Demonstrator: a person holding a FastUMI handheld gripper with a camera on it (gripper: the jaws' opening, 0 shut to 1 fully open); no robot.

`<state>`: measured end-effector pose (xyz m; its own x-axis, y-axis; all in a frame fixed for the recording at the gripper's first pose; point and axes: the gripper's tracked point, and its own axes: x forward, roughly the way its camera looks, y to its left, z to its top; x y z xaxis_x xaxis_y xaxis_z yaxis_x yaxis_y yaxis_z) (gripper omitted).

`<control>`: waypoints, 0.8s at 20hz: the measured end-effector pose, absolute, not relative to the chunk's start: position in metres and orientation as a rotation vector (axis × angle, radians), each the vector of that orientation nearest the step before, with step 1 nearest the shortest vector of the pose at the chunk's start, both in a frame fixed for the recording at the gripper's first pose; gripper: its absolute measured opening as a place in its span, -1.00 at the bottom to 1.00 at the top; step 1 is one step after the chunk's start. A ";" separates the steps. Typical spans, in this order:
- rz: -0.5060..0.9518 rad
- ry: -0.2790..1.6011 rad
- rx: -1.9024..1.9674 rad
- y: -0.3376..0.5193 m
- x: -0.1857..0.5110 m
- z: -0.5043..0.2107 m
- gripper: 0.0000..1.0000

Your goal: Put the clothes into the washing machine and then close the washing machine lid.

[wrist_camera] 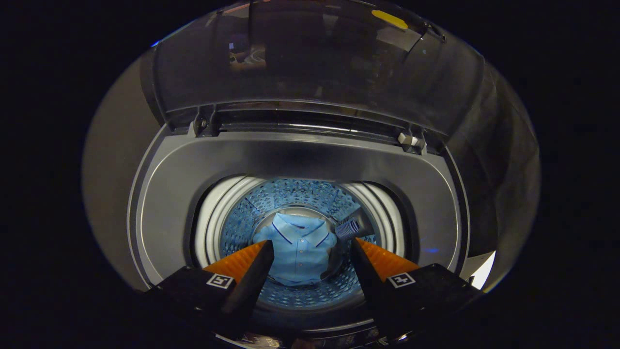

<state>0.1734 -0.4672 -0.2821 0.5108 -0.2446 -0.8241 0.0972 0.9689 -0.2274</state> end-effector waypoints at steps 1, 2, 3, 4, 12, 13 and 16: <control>-0.205 1.012 -0.164 -0.467 0.172 -0.280 0.98; -0.197 0.998 -0.162 -0.464 0.174 -0.276 0.98; -0.191 0.975 -0.165 -0.463 0.175 -0.268 0.98; -0.186 0.950 -0.173 -0.462 0.177 -0.258 0.98; -0.150 0.652 -0.225 -0.438 0.220 -0.098 0.98; -0.145 0.612 -0.228 -0.435 0.227 -0.076 0.98; -0.143 0.517 -0.243 -0.431 0.255 -0.012 0.98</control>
